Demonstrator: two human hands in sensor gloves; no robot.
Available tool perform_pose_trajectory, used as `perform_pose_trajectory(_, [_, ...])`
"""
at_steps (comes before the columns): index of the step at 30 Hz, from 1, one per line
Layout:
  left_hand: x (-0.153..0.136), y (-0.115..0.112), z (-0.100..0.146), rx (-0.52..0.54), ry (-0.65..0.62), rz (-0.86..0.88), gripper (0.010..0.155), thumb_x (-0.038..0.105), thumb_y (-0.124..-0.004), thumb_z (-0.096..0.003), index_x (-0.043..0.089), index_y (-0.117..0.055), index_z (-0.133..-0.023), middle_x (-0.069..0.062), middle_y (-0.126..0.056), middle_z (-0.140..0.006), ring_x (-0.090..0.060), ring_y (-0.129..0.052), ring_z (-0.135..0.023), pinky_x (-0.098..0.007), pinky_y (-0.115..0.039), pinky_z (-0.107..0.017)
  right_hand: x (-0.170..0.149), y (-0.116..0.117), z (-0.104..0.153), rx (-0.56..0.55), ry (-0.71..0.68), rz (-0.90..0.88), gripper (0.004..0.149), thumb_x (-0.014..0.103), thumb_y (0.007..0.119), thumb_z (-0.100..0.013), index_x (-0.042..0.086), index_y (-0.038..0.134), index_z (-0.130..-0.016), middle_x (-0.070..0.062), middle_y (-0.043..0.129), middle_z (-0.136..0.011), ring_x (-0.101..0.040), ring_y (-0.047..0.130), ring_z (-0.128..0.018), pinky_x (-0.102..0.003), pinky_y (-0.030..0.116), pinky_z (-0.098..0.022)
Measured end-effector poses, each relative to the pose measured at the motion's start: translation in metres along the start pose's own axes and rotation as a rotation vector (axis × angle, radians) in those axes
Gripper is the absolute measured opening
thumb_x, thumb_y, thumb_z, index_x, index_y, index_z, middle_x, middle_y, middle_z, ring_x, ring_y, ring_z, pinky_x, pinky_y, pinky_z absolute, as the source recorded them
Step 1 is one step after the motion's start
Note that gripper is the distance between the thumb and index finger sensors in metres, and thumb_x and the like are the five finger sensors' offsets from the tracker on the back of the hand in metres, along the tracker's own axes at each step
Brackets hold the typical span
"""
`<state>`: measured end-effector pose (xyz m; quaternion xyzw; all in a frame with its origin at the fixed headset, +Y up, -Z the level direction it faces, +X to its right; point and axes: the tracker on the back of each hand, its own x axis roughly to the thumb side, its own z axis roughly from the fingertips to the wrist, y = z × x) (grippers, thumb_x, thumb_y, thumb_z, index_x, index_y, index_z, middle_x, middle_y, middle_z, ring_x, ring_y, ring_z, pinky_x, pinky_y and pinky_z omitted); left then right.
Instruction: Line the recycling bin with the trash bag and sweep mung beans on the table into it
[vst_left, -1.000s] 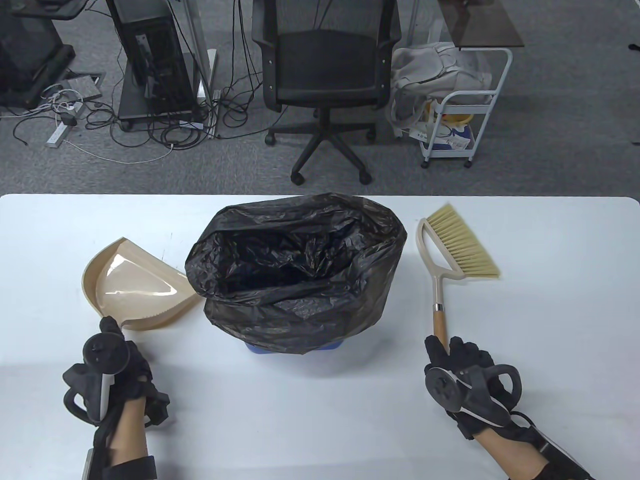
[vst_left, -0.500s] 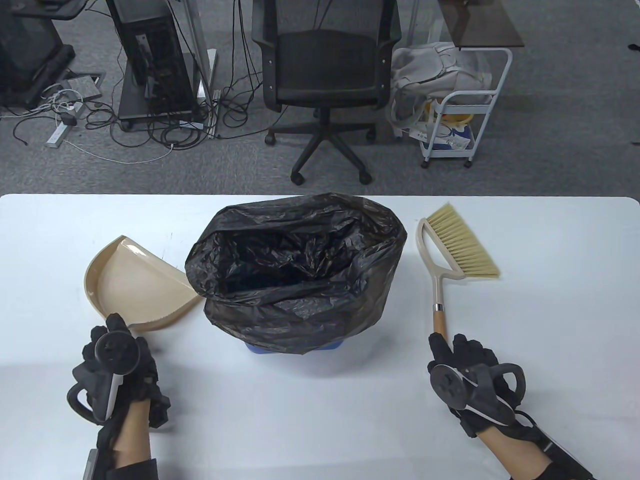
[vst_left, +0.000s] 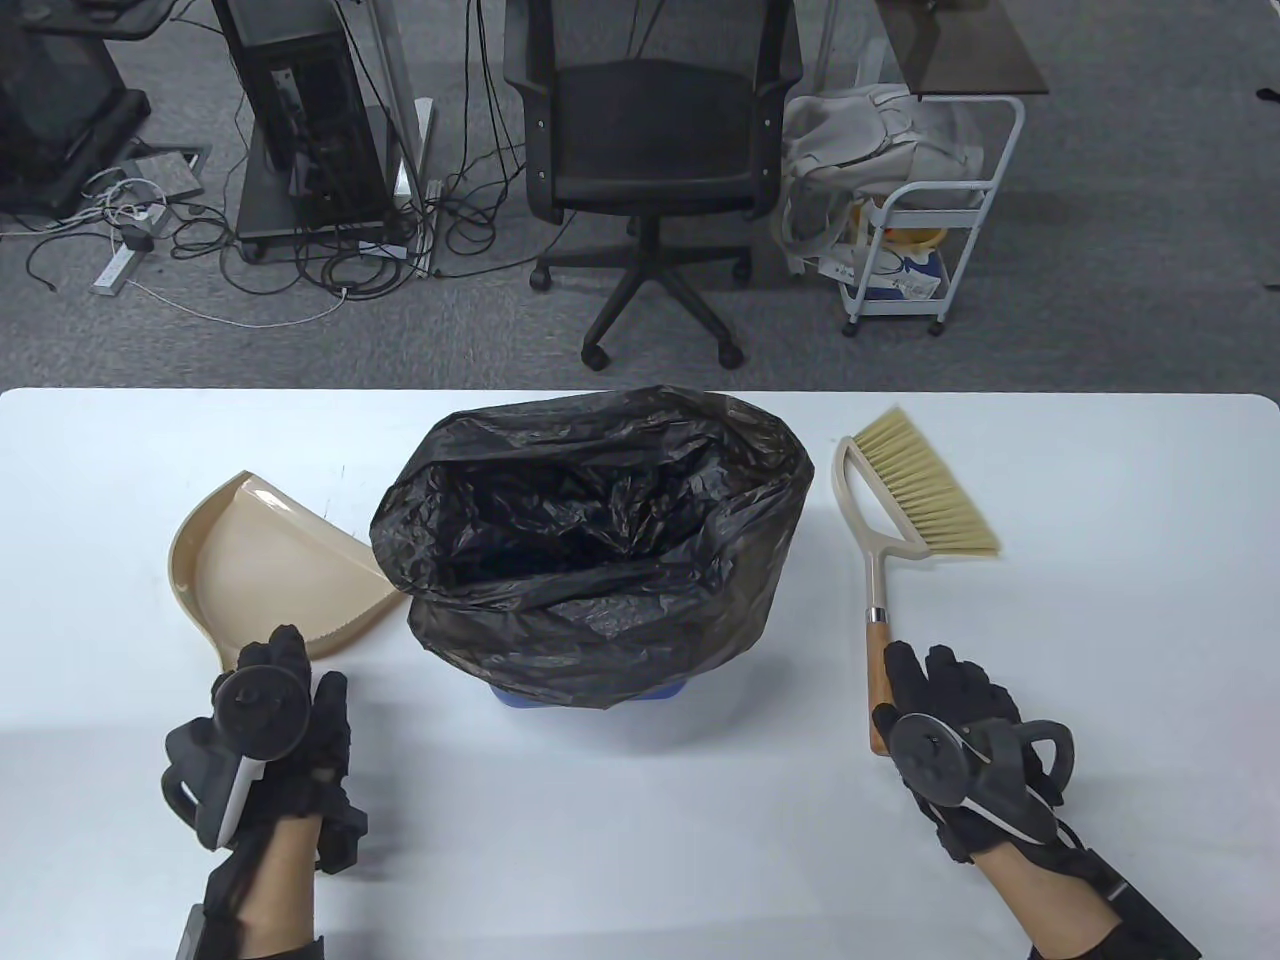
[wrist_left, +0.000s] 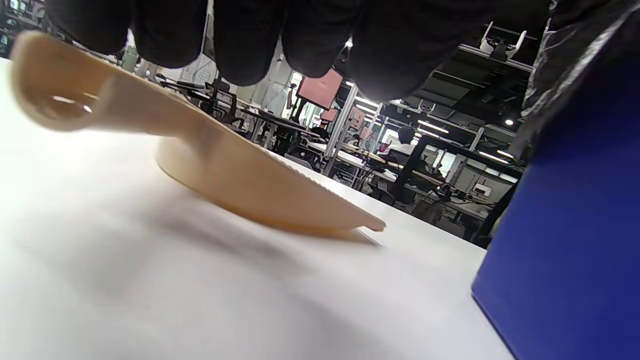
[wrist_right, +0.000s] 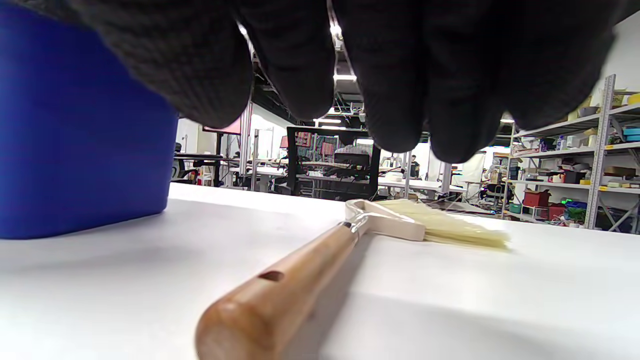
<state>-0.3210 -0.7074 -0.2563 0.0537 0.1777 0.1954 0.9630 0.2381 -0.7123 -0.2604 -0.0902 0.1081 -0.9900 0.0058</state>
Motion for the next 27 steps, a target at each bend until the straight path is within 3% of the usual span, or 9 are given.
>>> perform_pose_trajectory(14, [0.018, 0.004, 0.010, 0.009, -0.093, -0.009, 0.069, 0.034, -0.083, -0.0526, 0.005, -0.065, -0.112, -0.031, -0.065, -0.114, -0.071, -0.055, -0.099, -0.080, -0.054, -0.066, -0.024, -0.015, 0.000, -0.057, 0.078, -0.095, 0.077, 0.045, 0.077, -0.050, 0.001, 0.061, -0.111, -0.041, 0.074, -0.097, -0.065, 0.081, -0.082, -0.070, 0.072, -0.054])
perform_pose_trajectory(27, [0.030, 0.005, 0.018, 0.013, -0.145, -0.020, 0.069, 0.035, -0.083, -0.0527, 0.005, -0.065, -0.113, -0.031, -0.065, -0.114, -0.071, -0.054, -0.099, -0.080, -0.054, -0.066, -0.026, -0.017, 0.002, -0.048, 0.082, -0.098, 0.077, 0.045, 0.077, -0.050, 0.001, 0.062, -0.111, -0.042, 0.073, -0.097, -0.065, 0.081, -0.082, -0.070, 0.071, -0.054])
